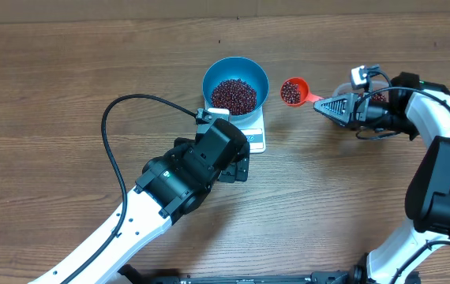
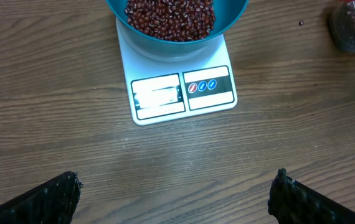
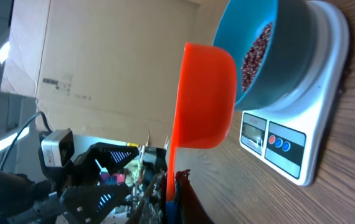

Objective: Scoop item into bowl and weigh 150g on scale
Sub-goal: 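Lift the filled red cup and carry it toward the blue bowl, then tilt the red cup over the blue bowl to pour beans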

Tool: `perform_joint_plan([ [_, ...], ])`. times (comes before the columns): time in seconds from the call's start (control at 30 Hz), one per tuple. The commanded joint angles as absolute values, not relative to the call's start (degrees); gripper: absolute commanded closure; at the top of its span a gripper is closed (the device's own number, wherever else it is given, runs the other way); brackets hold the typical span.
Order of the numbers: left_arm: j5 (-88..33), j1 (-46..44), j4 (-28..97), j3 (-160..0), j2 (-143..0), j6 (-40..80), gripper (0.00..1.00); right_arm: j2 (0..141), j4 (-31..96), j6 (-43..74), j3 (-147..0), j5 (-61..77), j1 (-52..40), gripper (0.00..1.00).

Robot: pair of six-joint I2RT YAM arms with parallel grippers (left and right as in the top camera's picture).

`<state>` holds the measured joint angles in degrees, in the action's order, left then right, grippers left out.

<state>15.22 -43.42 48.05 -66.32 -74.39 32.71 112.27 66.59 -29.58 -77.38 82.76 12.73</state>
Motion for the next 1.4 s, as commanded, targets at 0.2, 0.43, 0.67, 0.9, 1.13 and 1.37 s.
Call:
perform_joint_plan([
  [0.2,15.84,-43.53,47.99,-66.52,-74.61,33.43,0.01,113.08,60.64,-24.47,-77.10,87.64,9.63,0.96],
  [0.43,15.81,-43.53,47.99,-66.52,-74.61,33.43,0.00,113.08,51.07,-15.09,-77.10,87.50,7.88,0.96],
  [0.67,15.81,-43.53,47.99,-66.52,-74.61,33.43,0.00,113.08,41.71,-5.04,-77.10,83.02,5.15,0.96],
  [0.9,15.81,-43.53,47.99,-66.52,-74.61,33.43,0.00,113.08,37.74,-4.23,-77.10,77.01,2.37,0.96],
  [1.13,15.81,-43.53,47.99,-66.52,-74.61,33.43,0.00,113.08,33.21,-0.30,-77.10,70.37,-1.61,0.96],
  [1.37,15.81,-43.53,47.99,-66.52,-74.61,33.43,0.00,113.08,26.81,3.22,-77.10,63.70,-4.89,0.96],
])
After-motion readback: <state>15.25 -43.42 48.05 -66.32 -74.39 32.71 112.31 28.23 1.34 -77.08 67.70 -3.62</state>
